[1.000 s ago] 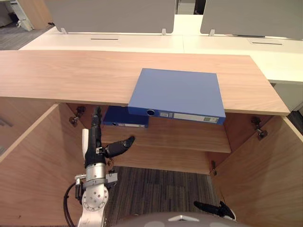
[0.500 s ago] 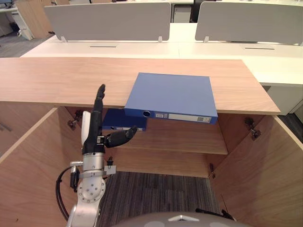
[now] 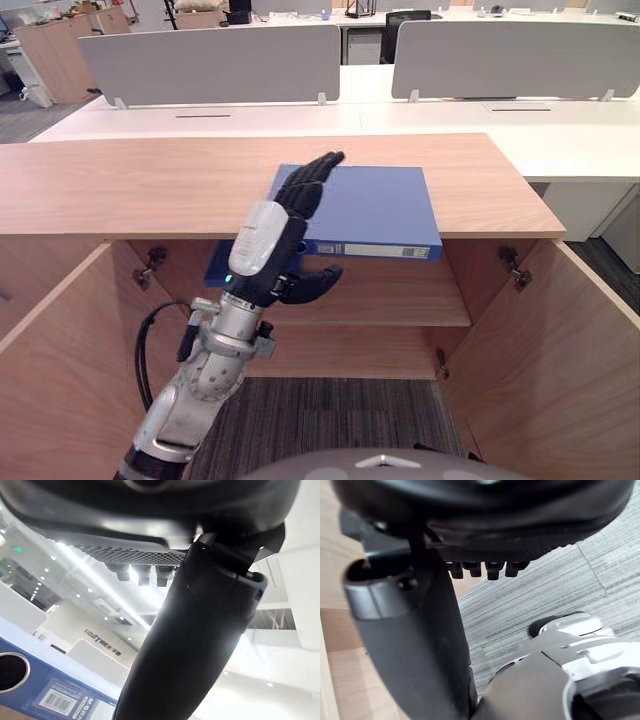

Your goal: Walk over to the cabinet, pick up the folder, carry it to the office cabinet, place the folder inside the office cabinet, then close the office cabinet door

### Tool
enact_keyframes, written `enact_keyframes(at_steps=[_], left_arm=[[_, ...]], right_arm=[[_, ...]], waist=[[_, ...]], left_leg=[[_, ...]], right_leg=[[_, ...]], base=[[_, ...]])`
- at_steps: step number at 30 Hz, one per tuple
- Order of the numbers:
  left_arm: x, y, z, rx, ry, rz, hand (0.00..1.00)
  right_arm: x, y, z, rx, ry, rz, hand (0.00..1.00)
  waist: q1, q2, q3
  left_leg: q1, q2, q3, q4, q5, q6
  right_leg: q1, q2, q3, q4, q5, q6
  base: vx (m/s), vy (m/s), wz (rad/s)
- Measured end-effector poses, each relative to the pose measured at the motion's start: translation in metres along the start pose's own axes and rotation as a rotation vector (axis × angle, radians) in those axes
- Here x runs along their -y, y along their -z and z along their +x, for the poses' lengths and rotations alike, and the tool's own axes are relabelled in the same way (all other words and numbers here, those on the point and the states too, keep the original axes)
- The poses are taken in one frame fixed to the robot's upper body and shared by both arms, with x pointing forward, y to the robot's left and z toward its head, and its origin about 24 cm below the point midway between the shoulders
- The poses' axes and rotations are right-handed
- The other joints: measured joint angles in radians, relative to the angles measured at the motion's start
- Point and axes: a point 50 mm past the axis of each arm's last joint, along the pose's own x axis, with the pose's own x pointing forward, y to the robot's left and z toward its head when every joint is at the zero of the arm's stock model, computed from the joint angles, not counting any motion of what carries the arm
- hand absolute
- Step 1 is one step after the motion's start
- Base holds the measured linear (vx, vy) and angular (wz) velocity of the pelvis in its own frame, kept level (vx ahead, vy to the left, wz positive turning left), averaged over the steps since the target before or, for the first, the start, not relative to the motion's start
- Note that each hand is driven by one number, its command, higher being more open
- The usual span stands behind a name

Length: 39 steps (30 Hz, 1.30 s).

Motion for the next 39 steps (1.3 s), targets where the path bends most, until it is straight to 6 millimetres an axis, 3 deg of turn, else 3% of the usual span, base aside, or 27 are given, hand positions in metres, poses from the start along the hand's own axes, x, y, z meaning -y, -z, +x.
enact_keyframes(at_steps=[4, 11, 15, 16, 28, 39], left_arm=[[0.008, -0.002, 0.002, 0.025, 0.043, 0.024, 1.0], [0.035, 0.028, -0.01, -0.069, 0.212, 0.146, 1.0], [0.038, 0.035, -0.011, -0.101, 0.193, 0.204, 1.0], [0.038, 0.036, -0.009, -0.103, 0.179, 0.221, 0.0], [0.039, 0.035, 0.005, -0.126, 0.009, 0.272, 0.0], [0.037, 0.026, 0.006, -0.16, -0.081, 0.165, 0.0]], right_arm=[[-0.001, 0.001, 0.0, -0.006, -0.001, 0.001, 1.0], [-0.001, 0.002, 0.0, -0.009, 0.001, -0.001, 1.0], [-0.001, 0.003, 0.0, -0.012, 0.001, 0.001, 1.0], [-0.001, 0.002, 0.0, -0.012, 0.001, 0.001, 1.0], [-0.004, -0.006, 0.001, 0.005, -0.002, 0.021, 1.0], [-0.001, -0.007, 0.002, 0.007, 0.004, 0.019, 1.0]], waist=[[-0.004, -0.003, -0.003], [-0.027, -0.006, -0.005], [-0.028, -0.009, 0.0], [-0.028, -0.013, 0.004], [-0.036, 0.005, 0.028], [-0.039, 0.018, 0.035]], left_leg=[[0.004, 0.0, 0.002, -0.006, 0.0, 0.0], [0.036, -0.001, 0.003, -0.044, 0.002, -0.001], [0.039, -0.003, 0.004, -0.051, 0.002, -0.001], [0.043, -0.005, 0.002, -0.052, 0.002, -0.001], [0.048, -0.016, 0.001, -0.053, -0.002, 0.005], [0.045, -0.016, 0.006, -0.063, -0.002, 0.005]], right_leg=[[0.0, 0.001, 0.006, -0.003, 0.0, 0.0], [0.034, 0.006, 0.001, -0.069, 0.024, -0.002], [0.049, 0.006, -0.001, -0.1, 0.036, -0.002], [0.058, 0.006, -0.001, -0.112, 0.04, -0.003], [0.088, -0.001, -0.001, -0.177, 0.077, 0.004], [0.093, 0.002, 0.003, -0.211, 0.096, 0.011]], base=[[0.01, 0.004, -0.05], [0.0, 0.0, 0.0], [0.04, 0.022, -0.01], [0.05, 0.017, 0.0], [-0.01, 0.009, -0.01], [-0.01, 0.001, -0.01]])
